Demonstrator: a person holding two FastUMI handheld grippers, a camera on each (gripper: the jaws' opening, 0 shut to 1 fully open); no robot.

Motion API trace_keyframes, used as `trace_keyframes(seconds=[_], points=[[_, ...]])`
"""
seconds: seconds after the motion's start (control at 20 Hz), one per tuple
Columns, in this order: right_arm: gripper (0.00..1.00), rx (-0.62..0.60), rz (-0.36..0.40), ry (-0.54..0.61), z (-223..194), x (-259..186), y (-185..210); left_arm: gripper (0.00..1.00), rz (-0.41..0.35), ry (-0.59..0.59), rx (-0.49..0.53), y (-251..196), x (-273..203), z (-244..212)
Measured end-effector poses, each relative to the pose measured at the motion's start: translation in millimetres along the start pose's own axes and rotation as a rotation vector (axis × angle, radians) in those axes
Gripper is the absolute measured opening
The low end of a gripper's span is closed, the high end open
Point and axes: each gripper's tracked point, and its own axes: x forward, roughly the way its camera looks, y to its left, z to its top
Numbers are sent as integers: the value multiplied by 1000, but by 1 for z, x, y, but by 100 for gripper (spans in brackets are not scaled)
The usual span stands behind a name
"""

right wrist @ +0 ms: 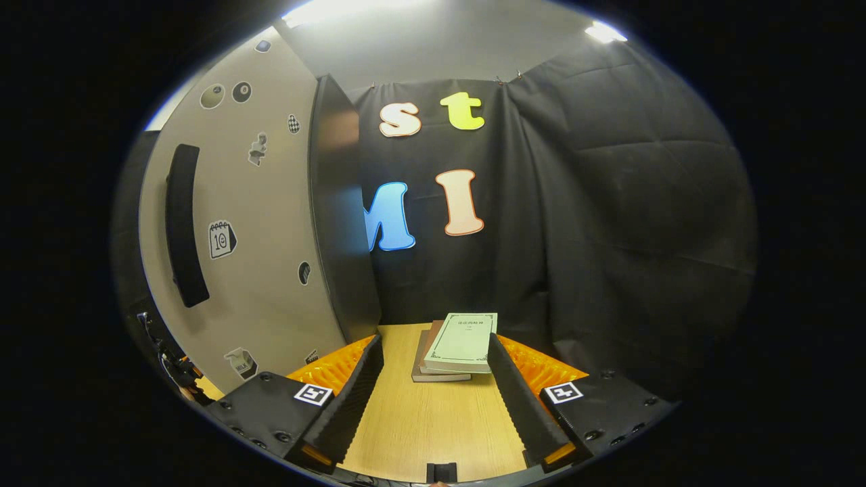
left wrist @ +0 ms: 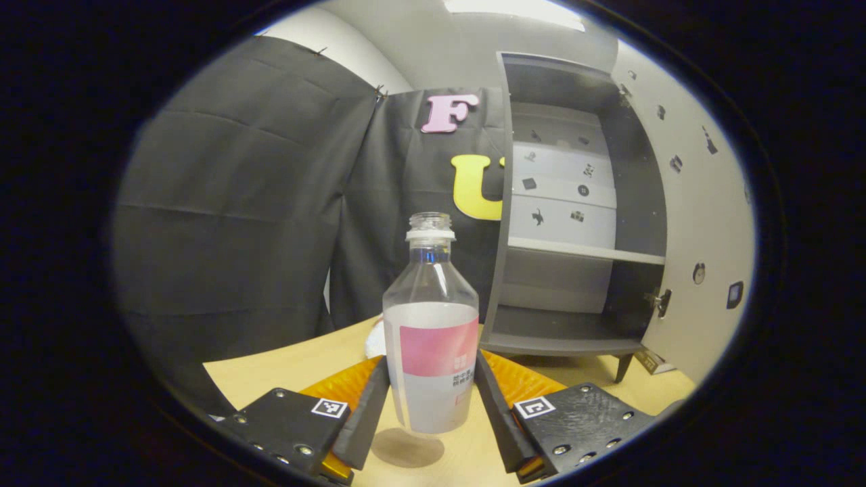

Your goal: Open the cabinet door with the right hand, grasp the bottle in the cabinet with the left hand and place it on the coaster, then close the cabinet door with the right hand.

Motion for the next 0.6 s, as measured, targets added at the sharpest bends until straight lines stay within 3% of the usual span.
trace_keyframes(seconds=[0.45,0.6], points=[[98,-47,-28,40,-5,2,-1,74,41,72,16,13,34,-65],[98,-38,7,63,-7,6,10,72,45,94,5,12,38,-84]])
